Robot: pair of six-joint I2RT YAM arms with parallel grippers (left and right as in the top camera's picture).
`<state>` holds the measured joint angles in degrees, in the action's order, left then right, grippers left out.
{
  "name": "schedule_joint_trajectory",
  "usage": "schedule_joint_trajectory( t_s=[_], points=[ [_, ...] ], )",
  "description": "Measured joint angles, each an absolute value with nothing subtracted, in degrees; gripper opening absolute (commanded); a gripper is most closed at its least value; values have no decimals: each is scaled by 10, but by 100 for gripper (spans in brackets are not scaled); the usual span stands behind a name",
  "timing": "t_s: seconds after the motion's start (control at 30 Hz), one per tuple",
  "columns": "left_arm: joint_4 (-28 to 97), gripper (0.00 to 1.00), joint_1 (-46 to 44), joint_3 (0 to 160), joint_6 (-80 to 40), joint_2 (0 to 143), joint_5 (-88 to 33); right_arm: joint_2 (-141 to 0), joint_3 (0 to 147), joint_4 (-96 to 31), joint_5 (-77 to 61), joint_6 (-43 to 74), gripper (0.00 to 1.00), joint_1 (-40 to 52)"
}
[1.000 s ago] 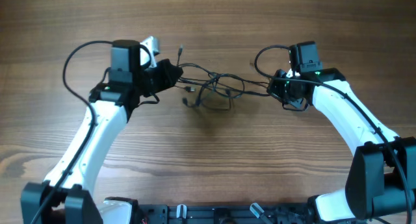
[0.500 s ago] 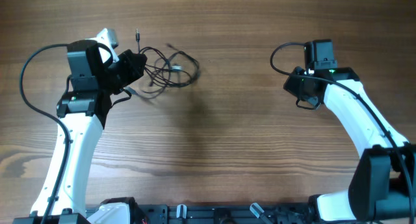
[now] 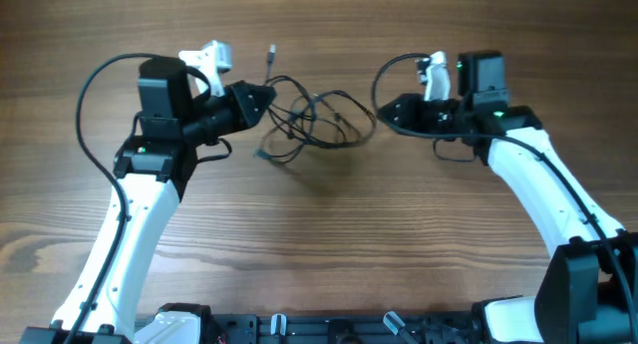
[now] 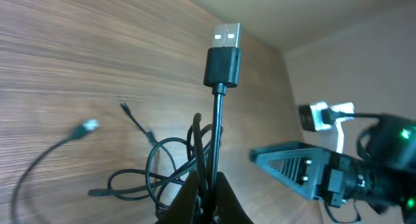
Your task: Untangle cables
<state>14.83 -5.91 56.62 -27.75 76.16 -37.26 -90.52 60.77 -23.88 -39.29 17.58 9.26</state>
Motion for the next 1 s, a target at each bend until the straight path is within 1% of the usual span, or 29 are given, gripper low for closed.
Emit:
schedule_joint_trajectory(
  t_s=[0.13, 0.23, 0.27, 0.3, 0.4, 0.53, 0.7, 0.77, 0.8, 0.83, 0.9, 0.97, 1.0],
  points=[
    [147, 4, -75, 566, -277, 762, -378, -905, 608, -239, -415, 156, 45, 129],
    [147, 4, -76, 566, -277, 762, -379, -905, 608, -234, -420, 150, 47, 149],
    [147, 4, -76, 566, -277, 762, -379, -905, 608, -230, -422, 150, 48, 154],
    [147, 4, -76, 566, -278, 762, -380, -905, 608, -222, -423, 149, 53, 159],
    [147, 4, -82, 566, -278, 762, -385, -905, 608, -192, -424, 160, 58, 167],
    [147, 4, -103, 566, -278, 762, -391, -905, 608, -149, -421, 214, 58, 170],
    [147, 4, -125, 566, -278, 762, -391, -905, 608, -140, -392, 369, 58, 174],
    [147, 4, -126, 566, -278, 762, -391, -905, 608, -143, -378, 412, 58, 178],
    [147, 4, -126, 566, -278, 762, -391, -905, 608, -145, -368, 440, 57, 182],
    [147, 4, -126, 566, -278, 762, -391, -905, 608, -145, -361, 460, 52, 184],
    [147, 4, -126, 566, -278, 762, -391, -905, 608, -145, -345, 508, 38, 190],
    [147, 4, -126, 566, -278, 762, -391, -905, 608, -145, -335, 545, 30, 194],
    [147, 4, -126, 566, -278, 762, -391, -905, 607, -145, -331, 559, 24, 196]
  ],
)
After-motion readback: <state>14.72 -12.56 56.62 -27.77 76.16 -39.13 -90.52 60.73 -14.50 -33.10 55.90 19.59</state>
